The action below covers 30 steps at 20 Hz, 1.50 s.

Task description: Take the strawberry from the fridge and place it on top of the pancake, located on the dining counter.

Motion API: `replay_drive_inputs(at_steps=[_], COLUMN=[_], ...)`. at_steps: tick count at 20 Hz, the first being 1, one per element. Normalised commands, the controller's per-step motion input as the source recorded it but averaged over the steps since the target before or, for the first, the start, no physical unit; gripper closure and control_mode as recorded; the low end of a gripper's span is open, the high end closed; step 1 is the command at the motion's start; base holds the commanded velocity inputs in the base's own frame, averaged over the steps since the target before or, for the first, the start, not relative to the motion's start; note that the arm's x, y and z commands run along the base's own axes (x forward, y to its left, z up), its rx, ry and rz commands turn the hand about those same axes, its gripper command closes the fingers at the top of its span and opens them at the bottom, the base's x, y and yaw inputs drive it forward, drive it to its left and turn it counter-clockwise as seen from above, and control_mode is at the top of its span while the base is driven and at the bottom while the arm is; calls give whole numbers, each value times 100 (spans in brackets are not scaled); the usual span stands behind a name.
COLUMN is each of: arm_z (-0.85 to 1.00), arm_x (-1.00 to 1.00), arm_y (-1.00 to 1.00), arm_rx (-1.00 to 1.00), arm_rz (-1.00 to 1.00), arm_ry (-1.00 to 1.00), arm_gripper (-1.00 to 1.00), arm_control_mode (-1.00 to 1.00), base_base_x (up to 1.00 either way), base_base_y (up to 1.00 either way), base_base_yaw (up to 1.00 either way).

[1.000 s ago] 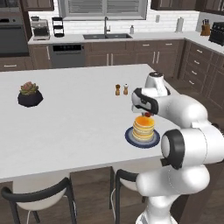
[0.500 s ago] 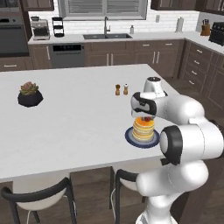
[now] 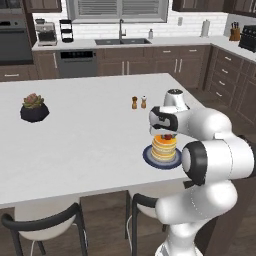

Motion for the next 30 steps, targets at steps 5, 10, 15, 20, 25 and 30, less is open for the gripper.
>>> replay_drive_inputs(at_steps=[5, 10, 15, 20, 25, 30], arm_z=[-14, -17, -3, 0, 34, 74], arm_x=[0, 0, 0, 0, -1, -45], arm_y=[0, 0, 0, 0, 0, 21], arm_rx=[0, 0, 0, 0, -2, -3], arm_rz=[0, 0, 0, 0, 0, 0], arm_ry=[0, 0, 0, 0, 0, -8], arm_gripper=[100, -100, -100, -100, -100, -100], arm_control_mode=[-100, -100, -100, -100, -100, -100], base_base_x=[0, 0, 0, 0, 0, 0], base_base_y=[0, 0, 0, 0, 0, 0], base_base_yaw=[0, 0, 0, 0, 0, 0])
